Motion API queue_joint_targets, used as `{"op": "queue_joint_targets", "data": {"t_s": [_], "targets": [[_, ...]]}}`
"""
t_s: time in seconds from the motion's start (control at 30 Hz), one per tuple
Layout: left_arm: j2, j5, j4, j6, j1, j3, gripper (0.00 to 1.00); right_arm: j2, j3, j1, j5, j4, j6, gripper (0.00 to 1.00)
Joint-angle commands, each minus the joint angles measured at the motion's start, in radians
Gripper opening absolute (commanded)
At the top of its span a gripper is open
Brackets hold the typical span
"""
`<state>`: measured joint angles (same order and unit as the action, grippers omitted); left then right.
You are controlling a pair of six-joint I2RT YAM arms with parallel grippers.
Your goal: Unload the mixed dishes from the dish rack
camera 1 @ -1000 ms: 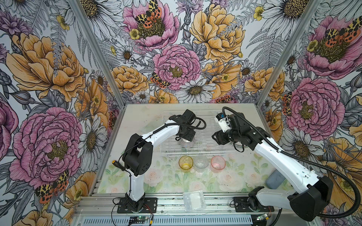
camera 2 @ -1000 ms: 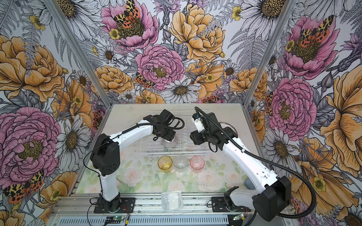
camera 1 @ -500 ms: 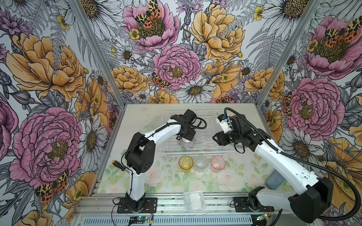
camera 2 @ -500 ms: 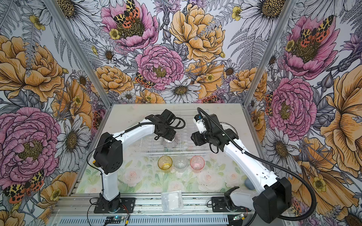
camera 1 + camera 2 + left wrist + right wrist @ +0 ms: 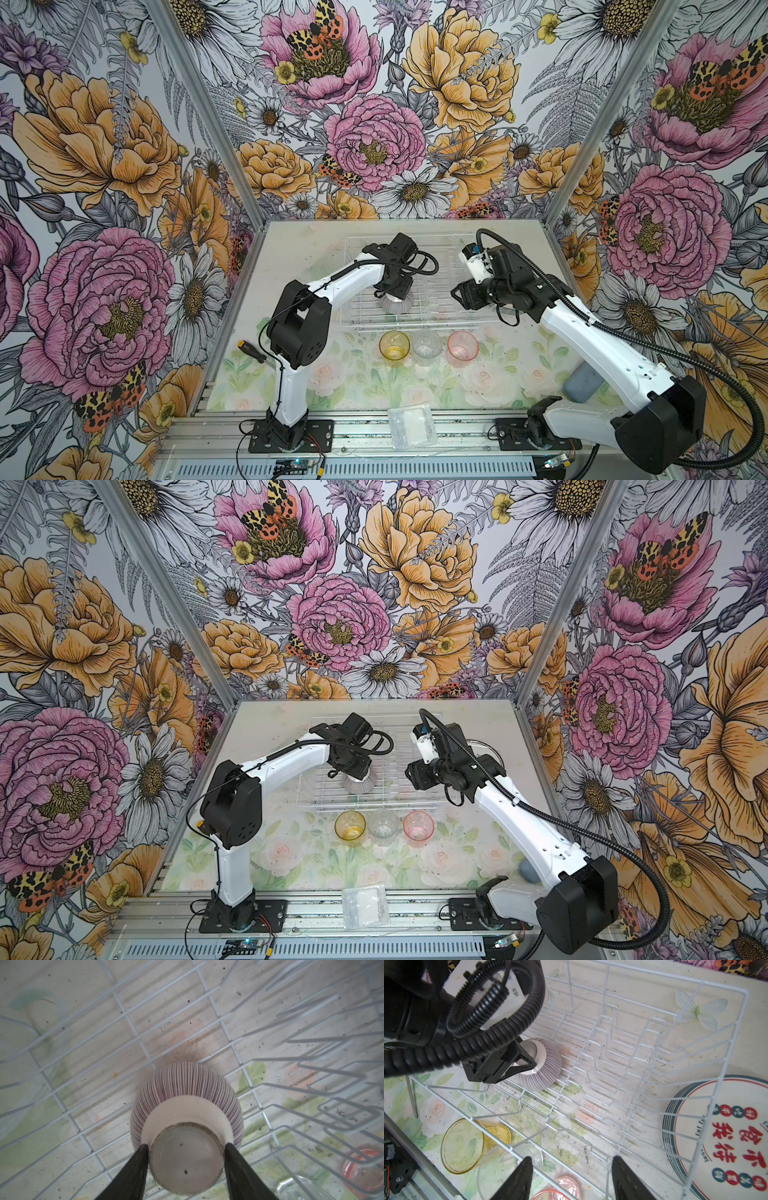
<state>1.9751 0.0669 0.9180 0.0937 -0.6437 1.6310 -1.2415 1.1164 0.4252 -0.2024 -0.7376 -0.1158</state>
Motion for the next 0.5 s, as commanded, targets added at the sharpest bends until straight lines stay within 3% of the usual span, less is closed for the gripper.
{"op": "queue_joint_targets", "data": {"t_s": [0.0,0.17,0.47], "targets": [[0.019,-0.004,0.010,-0.014,0.004,0.016,0.59,0.027,-0.010,-0.006,-0.016,0.032,-0.015,0.63],[0.012,-0.024,0.007,-0.018,0.010,0.011,0.52,0.016,-0.023,-0.008,-0.038,0.053,-0.033,0.63],[-0.025,-0.044,0.000,-0.025,0.033,0.000,0.50,-0.015,-0.066,-0.014,-0.132,0.168,-0.097,0.63]]}}
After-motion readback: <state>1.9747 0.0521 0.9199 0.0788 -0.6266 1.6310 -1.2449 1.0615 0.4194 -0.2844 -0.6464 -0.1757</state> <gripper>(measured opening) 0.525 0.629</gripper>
